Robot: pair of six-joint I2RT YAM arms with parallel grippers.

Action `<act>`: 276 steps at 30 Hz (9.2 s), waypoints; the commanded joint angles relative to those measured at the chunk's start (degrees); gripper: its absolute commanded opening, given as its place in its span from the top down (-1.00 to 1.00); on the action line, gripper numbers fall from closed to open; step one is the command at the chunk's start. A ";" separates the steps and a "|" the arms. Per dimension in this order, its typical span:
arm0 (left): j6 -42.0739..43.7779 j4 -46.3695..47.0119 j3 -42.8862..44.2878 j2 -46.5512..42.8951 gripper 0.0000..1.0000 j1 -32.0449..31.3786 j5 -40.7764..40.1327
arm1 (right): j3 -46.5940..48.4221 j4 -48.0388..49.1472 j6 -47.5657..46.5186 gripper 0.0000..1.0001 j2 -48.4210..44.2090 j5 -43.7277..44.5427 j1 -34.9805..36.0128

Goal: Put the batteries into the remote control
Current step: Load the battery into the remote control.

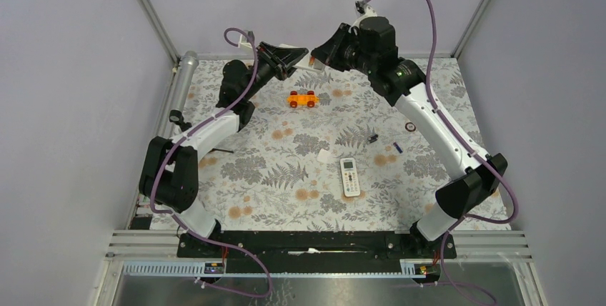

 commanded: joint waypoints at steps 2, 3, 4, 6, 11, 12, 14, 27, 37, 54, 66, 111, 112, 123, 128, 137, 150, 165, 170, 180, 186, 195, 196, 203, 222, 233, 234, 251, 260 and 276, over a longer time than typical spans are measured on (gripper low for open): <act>-1.12 5.60 0.21 -0.42 1.00 -0.24 -2.08 | 3.24 -2.69 -3.85 0.85 -1.43 8.51 1.49; -1.16 5.80 0.08 -0.42 1.00 -0.25 -2.10 | 3.31 -2.86 -3.97 0.85 -1.49 8.97 1.52; -1.17 5.79 -0.09 -0.46 1.00 -0.25 -2.07 | 3.32 -2.91 -4.04 0.85 -1.58 9.44 1.52; -1.23 6.33 -0.39 -0.48 1.00 -0.23 -2.18 | 3.31 -3.17 -4.14 0.85 -1.58 9.82 1.49; -1.42 6.74 -0.32 -0.27 1.00 -0.25 -2.20 | 3.22 -4.45 -4.21 0.86 -1.58 11.23 1.58; -1.62 7.04 -0.35 -0.21 1.00 -0.30 -2.14 | 3.16 -4.41 -4.27 0.86 -1.52 11.08 1.58; -2.28 7.95 -0.37 0.15 1.00 -0.42 -2.10 | 3.08 -4.38 -4.23 0.86 -1.15 10.15 1.60; -7.21 11.11 -0.30 2.07 1.00 -0.78 -2.78 | 4.55 -7.13 -4.30 0.79 0.98 8.77 1.98; -9.14 12.85 -1.23 2.22 1.00 -0.78 -3.48 | 7.48 -9.92 -4.19 0.58 2.29 11.81 2.29; -10.47 13.52 -3.40 2.34 1.00 -0.69 -4.94 | 13.72 -14.32 -5.15 0.32 5.25 13.52 2.26; -10.40 13.87 -3.21 2.71 1.00 -0.56 -5.01 | 16.76 -17.95 -5.85 0.30 5.12 13.73 2.29; -9.07 15.00 -3.76 1.69 1.00 0.01 -6.47 | 13.41 -20.49 -1.63 0.04 1.54 9.45 2.86; -9.08 15.19 -3.93 1.62 1.00 0.01 -6.48 | 12.70 -19.33 -0.37 -0.11 1.23 8.84 2.74; -8.13 16.81 -4.87 0.34 1.00 0.30 -7.01 | -2.66 -3.09 21.85 -0.99 -4.08 -3.53 -4.00; -8.20 18.44 -5.53 0.04 1.00 0.28 -7.27 | -11.62 10.88 33.82 -0.96 -5.54 -8.95 -6.63; -7.12 18.04 -5.17 0.00 1.00 -0.07 -6.59 | -17.03 24.15 41.74 -0.99 -4.99 -12.31 -7.17; -5.92 19.11 -4.12 0.35 1.00 -0.65 -5.71 | -17.41 28.02 47.60 -0.42 -1.22 -18.56 -7.18; -5.10 22.58 -4.61 0.39 1.00 -1.03 -5.52 | -19.90 31.04 50.79 -0.10 -0.81 -19.65 -7.18; -4.43 23.55 -4.92 0.19 1.00 -1.13 -5.47 | -20.43 31.80 51.43 -0.09 -0.82 -19.61 -7.18; -4.52 25.65 -5.22 0.27 1.00 -1.17 -6.22 | -21.99 33.11 52.29 0.10 -1.47 -19.43 -7.18; -6.70 25.45 -5.27 0.09 1.00 -1.30 -7.62 | -22.47 33.53 51.80 0.16 -1.63 -19.53 -7.17; -10.63 19.38 -3.95 -2.10 1.00 -1.31 -9.14 | -23.37 31.71 46.66 0.30 -2.91 -18.17 -7.18; -10.06 18.36 -3.84 -2.71 1.00 -1.31 -9.36 | -23.58 31.59 45.95 0.31 -3.04 -17.98 -7.18; -8.20 15.54 -3.37 -4.66 1.00 -0.64 -9.54 | -25.75 31.04 43.15 0.38 -4.25 -18.56 -7.18; -8.28 17.98 -1.78 -2.52 1.00 -0.34 -10.04 | -30.19 35.96 39.93 0.48 -4.98 -25.13 -7.00; -12.69 13.81 -0.89 -2.75 1.00 -0.08 -9.52 | -27.57 28.55 25.03 0.30 -5.37 -26.87 -6.22; -12.68 13.47 -0.89 -2.81 1.00 -0.08 -9.48 | -27.64 28.37 24.58 0.30 -5.50 -26.71 -6.22; -5.86 15.54 -7.74 -4.82 1.00 0.62 -5.41 | -25.39 37.19 30.23 -0.67 -5.75 -24.91 -7.84; -6.18 19.34 -8.87 -4.02 1.00 0.62 -4.16 | -23.57 40.33 31.94 -0.75 -2.85 -25.41 -7.97; -6.24 18.96 -8.57 -4.64 1.00 0.62 -4.09 | -19.61 32.74 24.35 0.31 -0.40 -23.76 -7.73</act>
